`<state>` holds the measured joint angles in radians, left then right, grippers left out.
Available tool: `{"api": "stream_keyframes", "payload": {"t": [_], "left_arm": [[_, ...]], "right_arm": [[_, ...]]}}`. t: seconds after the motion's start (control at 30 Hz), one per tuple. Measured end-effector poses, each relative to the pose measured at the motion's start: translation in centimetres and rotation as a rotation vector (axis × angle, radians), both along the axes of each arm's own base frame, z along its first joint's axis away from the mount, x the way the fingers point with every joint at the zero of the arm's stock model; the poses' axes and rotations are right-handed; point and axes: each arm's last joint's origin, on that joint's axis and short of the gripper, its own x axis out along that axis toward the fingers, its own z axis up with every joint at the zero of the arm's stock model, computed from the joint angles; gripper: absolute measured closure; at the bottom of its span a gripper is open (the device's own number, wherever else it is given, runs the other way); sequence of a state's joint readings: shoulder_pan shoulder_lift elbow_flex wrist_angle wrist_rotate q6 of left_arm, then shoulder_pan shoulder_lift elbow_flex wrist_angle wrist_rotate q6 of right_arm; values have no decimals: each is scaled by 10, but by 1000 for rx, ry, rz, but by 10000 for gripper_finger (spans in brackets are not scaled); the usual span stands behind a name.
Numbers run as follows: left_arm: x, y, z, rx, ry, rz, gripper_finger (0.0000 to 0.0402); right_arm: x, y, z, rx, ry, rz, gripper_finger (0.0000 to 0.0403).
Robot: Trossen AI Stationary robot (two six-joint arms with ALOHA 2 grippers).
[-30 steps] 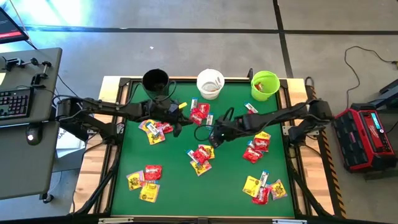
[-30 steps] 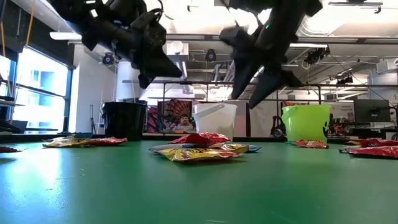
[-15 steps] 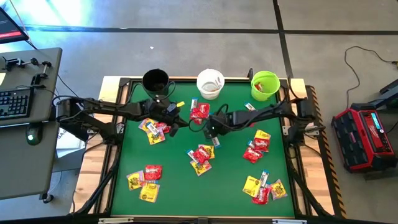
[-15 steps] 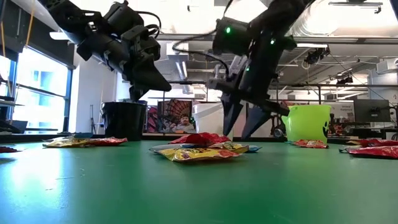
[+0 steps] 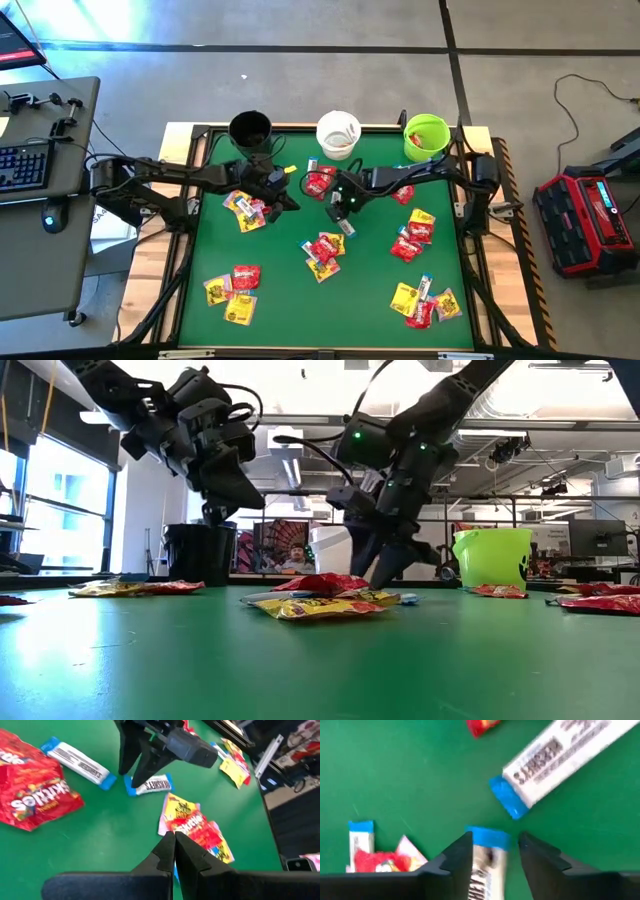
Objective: Sort candy by brand, put in halloween buckets
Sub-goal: Put the white candy into the black bucket
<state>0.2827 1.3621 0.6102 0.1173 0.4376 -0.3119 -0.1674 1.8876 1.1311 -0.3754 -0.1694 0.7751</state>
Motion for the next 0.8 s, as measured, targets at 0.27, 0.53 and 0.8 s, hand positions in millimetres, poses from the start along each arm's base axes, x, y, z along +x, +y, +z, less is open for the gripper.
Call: {"api": "stream_keyframes", "payload": {"t": [0.27,0.53,0.8], "left_arm": [[-2,5,-2,1,18,20,399],[-1,7,-5,-159,37,44,400],[17,17,-34,-327,122,118,398]], "right_arm": [[0,0,0,-2,-15,78,371],[0,15,47,-91,-10,123,388],[-9,70,61,-142,97,220,401]]}}
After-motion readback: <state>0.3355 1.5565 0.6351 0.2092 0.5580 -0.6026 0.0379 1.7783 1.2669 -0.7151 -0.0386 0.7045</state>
